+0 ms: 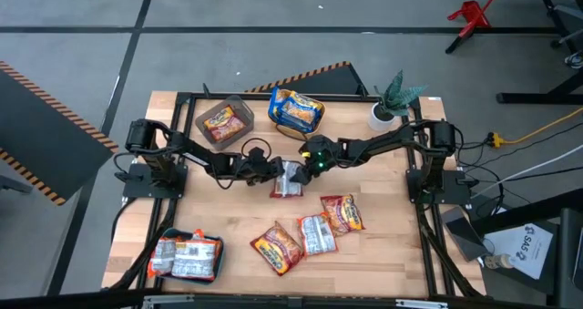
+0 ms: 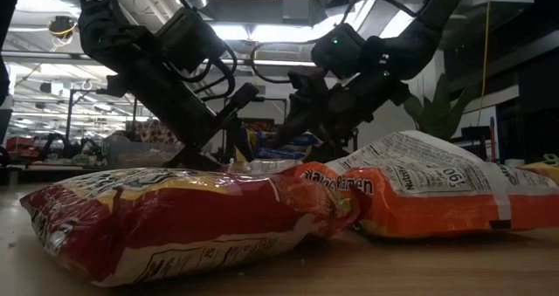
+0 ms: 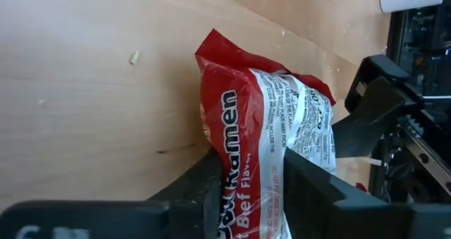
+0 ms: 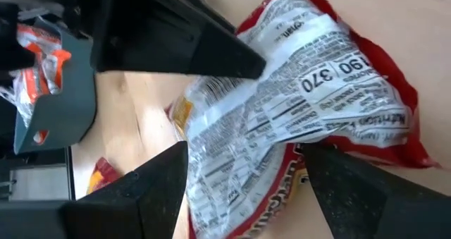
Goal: Sort Maruchan noodles
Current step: Put the red noodle pack into the gray bin
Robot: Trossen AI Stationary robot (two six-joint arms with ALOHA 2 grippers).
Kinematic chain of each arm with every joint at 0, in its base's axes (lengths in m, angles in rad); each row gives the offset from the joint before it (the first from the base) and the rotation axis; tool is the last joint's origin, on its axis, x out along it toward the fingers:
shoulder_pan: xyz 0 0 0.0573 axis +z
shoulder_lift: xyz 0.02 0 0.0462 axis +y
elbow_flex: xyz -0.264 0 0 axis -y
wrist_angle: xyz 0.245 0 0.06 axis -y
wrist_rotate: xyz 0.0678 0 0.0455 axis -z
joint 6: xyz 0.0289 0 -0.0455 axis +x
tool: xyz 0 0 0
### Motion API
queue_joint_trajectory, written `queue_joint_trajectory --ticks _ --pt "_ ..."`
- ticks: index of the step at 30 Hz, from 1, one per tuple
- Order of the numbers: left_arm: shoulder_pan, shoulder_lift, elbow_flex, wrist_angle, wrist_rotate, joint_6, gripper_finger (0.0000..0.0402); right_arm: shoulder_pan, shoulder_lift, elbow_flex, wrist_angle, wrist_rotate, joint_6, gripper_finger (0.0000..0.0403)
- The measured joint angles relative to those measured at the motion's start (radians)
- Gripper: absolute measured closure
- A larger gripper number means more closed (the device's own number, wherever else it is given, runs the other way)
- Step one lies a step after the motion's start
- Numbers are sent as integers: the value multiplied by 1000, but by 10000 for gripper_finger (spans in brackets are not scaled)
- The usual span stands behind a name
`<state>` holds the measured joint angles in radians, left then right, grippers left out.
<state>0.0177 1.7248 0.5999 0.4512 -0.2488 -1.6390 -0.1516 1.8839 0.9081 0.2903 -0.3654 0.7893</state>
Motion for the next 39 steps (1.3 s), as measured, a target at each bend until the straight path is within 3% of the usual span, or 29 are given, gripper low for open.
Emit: queue_joint_trajectory --ticks 10,15,24,30,34,39 --pt "3 -33 0 0 66 -5 311 -18 -11 0 -28 -119 -10 132" --pt "16 -75 2 -11 68 -3 312 -41 -83 1 -128 -149 -68 132" --pt "59 -157 2 -19 75 20 317 -74 -256 1 -300 -55 -144 132" --pt "110 -287 3 -103 111 112 364 -71 -344 1 -374 7 -169 132" --pt "127 -328 2 -211 112 153 397 -71 -362 1 -412 78 -181 132" --pt "117 -321 3 -217 181 271 379 -65 -314 1 -414 136 -223 132"
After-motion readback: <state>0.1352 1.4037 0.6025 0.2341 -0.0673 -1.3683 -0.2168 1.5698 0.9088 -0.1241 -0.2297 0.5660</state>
